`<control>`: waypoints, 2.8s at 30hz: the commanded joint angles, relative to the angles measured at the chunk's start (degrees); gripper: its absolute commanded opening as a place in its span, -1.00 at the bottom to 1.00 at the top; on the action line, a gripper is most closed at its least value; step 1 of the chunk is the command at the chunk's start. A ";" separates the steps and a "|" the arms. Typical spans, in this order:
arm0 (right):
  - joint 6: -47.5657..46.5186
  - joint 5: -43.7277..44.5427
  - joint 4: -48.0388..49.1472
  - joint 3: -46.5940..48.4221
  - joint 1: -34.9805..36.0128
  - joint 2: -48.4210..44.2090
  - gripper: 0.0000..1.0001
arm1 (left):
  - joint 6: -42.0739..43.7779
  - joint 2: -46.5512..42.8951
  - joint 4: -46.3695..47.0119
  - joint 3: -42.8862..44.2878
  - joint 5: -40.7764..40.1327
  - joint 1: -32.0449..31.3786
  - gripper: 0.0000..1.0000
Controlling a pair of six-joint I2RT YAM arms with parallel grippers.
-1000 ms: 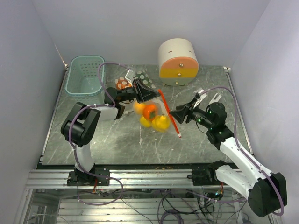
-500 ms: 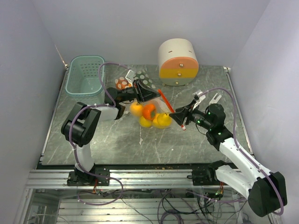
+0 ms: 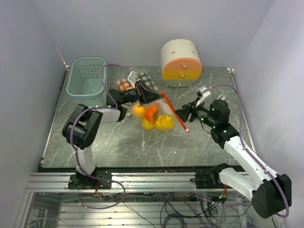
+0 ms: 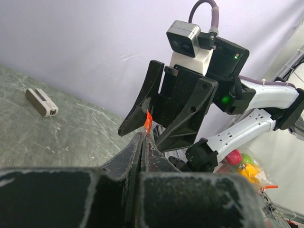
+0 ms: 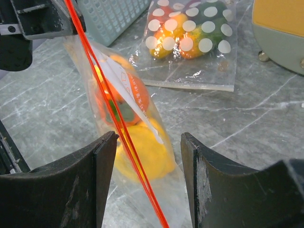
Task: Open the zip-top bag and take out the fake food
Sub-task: Unzip the zipper food storage bag at the center of the board, then open the zipper of the food storage bag at the center of the board.
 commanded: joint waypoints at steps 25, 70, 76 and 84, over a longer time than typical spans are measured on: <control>-1.20 1.24 -1.04 1.69 -0.24 -1.17 0.13 | 0.73 -0.39 12.29 0.20 0.60 -0.37 -0.86; 1.33 1.01 3.11 1.10 -0.93 3.29 0.12 | 0.24 -1.45 12.29 0.54 1.73 -0.37 -0.86; 2.09 1.42 5.03 -2.63 -0.96 3.73 0.12 | 0.42 -2.51 12.29 -0.32 1.81 -0.37 -0.86; 1.55 1.59 5.25 -2.40 -0.91 5.73 0.12 | 0.65 -3.49 12.24 -1.30 1.79 -0.37 -0.86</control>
